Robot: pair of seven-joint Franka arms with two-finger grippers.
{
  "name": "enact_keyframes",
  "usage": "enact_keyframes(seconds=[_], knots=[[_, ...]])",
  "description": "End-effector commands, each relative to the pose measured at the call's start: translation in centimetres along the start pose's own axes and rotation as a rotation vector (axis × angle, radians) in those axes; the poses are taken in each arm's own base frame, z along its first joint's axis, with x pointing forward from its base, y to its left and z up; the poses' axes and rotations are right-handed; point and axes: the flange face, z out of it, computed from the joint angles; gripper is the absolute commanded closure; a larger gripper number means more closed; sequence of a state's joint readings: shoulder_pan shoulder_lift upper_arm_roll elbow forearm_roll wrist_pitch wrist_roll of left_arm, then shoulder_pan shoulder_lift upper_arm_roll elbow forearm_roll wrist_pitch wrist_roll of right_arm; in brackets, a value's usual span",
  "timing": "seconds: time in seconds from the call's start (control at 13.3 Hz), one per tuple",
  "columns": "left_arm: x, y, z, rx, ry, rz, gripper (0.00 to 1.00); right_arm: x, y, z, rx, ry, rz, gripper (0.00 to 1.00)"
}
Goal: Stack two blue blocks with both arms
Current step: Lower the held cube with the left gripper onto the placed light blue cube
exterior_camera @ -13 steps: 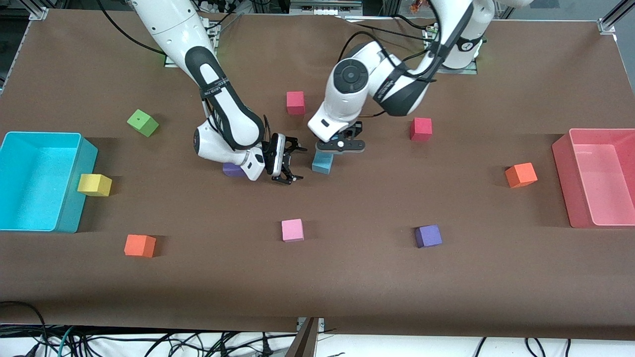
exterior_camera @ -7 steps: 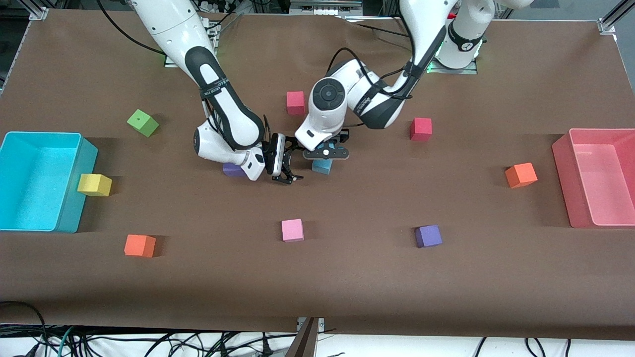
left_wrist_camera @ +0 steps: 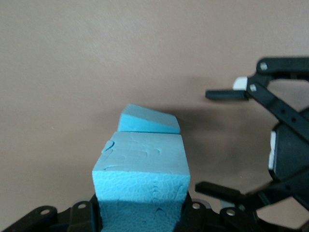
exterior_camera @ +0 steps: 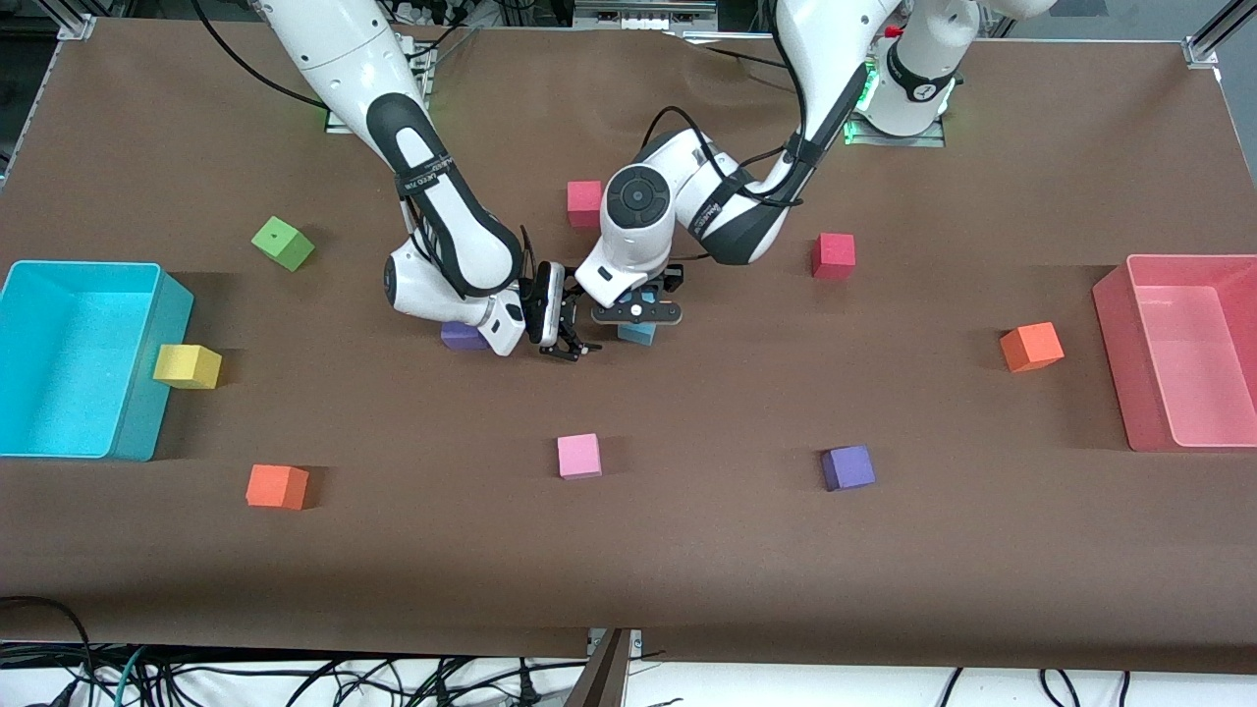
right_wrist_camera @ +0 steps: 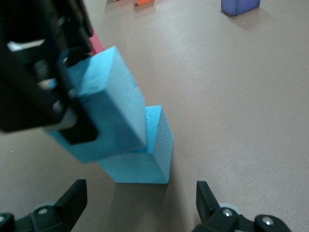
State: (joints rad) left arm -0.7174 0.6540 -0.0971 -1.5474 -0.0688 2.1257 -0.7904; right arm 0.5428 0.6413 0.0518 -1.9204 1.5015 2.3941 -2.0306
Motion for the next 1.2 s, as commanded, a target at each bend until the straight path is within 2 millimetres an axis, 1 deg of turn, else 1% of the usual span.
enact_keyframes(seconds=[0.0, 0.15, 0.23, 0.68, 0.75, 1.05, 1.13], knots=[[0.5, 0.1, -0.5, 0.008, 0.011, 0.026, 1.0, -0.3, -0.4, -0.1, 0.007, 0.016, -0.011, 0.0], [1.3, -0.6, -0.3, 0.014, 0.014, 0.011, 1.0, -0.4, -0.5, -0.1, 0.009, 0.015, -0.012, 0.0], [1.3, -0.5, -0.5, 0.011, 0.017, 0.011, 1.0, -0.4, -0.5, -0.1, 0.009, 0.015, -0.014, 0.0], [1.2, -0.4, -0.2, 0.009, 0.011, -0.001, 1.0, -0.4, -0.5, -0.1, 0.009, 0.015, -0.009, 0.0], [1.2, -0.3, 0.2, 0.011, 0.007, -0.002, 1.0, -0.3, -0.4, -0.1, 0.008, 0.015, -0.009, 0.0], [1.1, 0.1, 0.4, 0.006, 0.004, -0.005, 1.0, -0.3, -0.4, -0.1, 0.008, 0.016, -0.007, 0.0], [0.8, 0.4, 0.7, 0.008, 0.0, 0.0, 1.0, -0.3, -0.4, -0.1, 0.008, 0.016, -0.007, 0.0]])
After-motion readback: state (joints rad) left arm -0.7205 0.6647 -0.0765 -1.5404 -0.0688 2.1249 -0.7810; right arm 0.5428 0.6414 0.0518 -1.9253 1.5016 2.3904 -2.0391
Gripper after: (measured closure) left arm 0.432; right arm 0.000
